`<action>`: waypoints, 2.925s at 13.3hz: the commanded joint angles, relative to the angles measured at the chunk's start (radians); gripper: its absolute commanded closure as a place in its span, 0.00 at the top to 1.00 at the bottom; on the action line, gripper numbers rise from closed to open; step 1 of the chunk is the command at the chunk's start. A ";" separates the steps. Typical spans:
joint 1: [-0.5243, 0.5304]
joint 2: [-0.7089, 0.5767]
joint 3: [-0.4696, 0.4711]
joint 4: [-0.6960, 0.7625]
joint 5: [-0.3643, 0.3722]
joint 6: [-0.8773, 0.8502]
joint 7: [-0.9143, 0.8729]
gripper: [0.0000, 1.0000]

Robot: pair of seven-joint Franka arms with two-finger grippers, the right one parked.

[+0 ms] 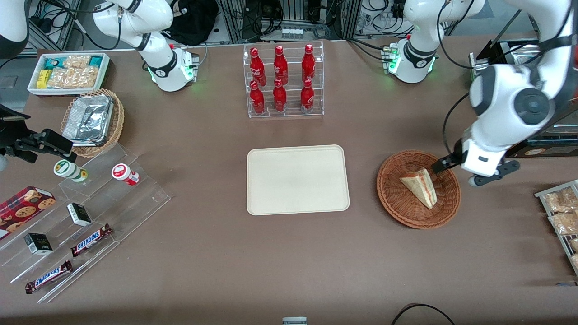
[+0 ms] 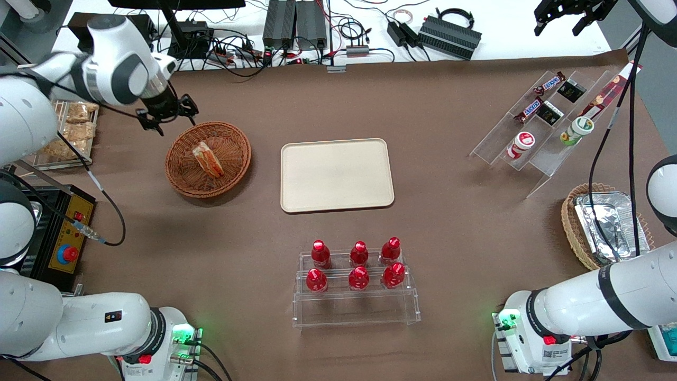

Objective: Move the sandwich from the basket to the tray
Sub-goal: 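Lower the left gripper and close it on the wrapped sandwich, then lift the sandwich and carry it over the cream tray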

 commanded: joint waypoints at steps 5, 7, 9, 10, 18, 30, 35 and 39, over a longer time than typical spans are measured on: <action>-0.004 0.100 -0.056 -0.086 0.013 0.171 -0.230 1.00; -0.002 0.119 -0.055 -0.084 0.033 0.171 -0.223 1.00; 0.004 0.138 -0.053 -0.080 0.058 0.177 -0.224 1.00; 0.005 0.157 -0.052 -0.078 0.058 0.208 -0.224 1.00; 0.011 0.231 -0.047 -0.074 0.058 0.293 -0.221 0.18; -0.226 0.268 -0.081 0.550 0.033 -0.485 -0.251 0.11; -0.468 0.417 -0.081 0.669 -0.003 -0.398 -0.311 0.12; -0.608 0.555 -0.072 0.675 0.030 -0.218 -0.344 0.12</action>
